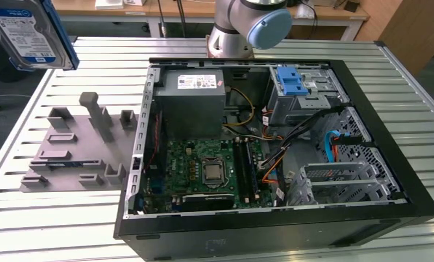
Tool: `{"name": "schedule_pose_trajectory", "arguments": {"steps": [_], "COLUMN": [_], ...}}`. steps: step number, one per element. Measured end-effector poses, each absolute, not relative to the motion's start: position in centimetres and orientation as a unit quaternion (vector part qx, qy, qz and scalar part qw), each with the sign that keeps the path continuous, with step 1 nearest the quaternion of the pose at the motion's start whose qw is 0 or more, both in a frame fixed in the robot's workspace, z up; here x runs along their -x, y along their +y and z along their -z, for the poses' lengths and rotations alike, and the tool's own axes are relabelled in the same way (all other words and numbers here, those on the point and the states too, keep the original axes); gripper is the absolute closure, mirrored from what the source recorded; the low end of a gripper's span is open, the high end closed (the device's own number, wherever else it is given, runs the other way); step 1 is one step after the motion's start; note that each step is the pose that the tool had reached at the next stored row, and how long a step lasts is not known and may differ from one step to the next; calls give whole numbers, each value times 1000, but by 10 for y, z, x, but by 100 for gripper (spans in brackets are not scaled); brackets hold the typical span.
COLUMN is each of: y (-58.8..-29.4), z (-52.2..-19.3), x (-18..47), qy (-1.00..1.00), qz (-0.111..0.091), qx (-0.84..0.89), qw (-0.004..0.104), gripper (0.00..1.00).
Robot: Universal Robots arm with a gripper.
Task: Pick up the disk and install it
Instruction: 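Pick up the disk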
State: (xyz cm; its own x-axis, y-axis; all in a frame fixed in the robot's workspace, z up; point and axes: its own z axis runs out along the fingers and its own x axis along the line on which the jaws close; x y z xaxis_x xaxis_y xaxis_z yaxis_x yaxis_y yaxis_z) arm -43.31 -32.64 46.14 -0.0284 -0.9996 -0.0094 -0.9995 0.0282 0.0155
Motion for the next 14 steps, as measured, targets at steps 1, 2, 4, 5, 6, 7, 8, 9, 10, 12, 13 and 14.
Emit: {"name": "schedule_pose_trajectory", "arguments": {"steps": [1, 2, 4, 5, 6, 7, 8, 9, 10, 12, 13, 14], "y": [-326, -326, -326, -326, -326, -326, -326, -326, -326, -326, -326, -326], "z": [-462, -463, -464, -465, -465, -466, -467, -468, -469, -470, -471, -472], "x": [433, 433, 433, 433, 433, 433, 433, 433, 433, 433, 433, 433], "qy": [-717, -717, -717, -717, -717, -717, -717, -717, -717, -717, -717, -717], "qz": [9, 9, 9, 9, 9, 9, 9, 9, 9, 9, 9, 9], "qx": [-697, -697, -697, -697, -697, -697, -697, -697, -697, -697, -697, -697], "qw": [2, 2, 2, 2, 2, 2, 2, 2, 2, 2, 2, 2], "gripper": [64, 64, 64, 64, 64, 64, 64, 64, 64, 64, 64, 64]}}
